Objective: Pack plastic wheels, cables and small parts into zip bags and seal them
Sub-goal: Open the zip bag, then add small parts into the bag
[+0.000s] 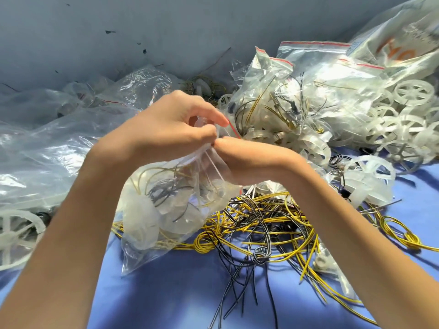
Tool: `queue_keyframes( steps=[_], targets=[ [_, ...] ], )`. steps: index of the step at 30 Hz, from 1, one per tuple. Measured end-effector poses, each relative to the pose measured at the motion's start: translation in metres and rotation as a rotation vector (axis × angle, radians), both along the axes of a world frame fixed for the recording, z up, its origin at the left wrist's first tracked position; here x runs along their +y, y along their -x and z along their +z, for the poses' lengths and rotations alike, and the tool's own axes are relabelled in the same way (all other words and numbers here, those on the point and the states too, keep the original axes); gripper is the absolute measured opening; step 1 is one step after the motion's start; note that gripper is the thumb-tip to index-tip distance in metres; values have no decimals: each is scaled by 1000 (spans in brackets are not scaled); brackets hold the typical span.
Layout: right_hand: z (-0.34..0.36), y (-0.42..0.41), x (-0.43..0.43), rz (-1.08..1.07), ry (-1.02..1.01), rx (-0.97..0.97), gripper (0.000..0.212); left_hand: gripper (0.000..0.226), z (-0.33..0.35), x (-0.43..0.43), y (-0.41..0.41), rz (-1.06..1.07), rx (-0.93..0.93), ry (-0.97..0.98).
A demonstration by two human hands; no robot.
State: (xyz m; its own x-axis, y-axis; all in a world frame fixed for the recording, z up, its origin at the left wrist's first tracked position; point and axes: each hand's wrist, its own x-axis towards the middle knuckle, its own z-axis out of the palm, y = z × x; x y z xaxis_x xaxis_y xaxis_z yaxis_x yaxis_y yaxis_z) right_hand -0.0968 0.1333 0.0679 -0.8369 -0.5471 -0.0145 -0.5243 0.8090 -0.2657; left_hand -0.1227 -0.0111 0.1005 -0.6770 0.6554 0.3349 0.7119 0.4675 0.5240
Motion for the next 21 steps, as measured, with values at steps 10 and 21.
queue_keyframes(
  steps=[10,21],
  targets=[
    [30,-2,60,-155,443,-46,26,38,-19,-7,13,45,-131,608],
    [-9,20,59,-257,-253,-180,47,31,-46,-3,31,276,-154,779]
  ],
)
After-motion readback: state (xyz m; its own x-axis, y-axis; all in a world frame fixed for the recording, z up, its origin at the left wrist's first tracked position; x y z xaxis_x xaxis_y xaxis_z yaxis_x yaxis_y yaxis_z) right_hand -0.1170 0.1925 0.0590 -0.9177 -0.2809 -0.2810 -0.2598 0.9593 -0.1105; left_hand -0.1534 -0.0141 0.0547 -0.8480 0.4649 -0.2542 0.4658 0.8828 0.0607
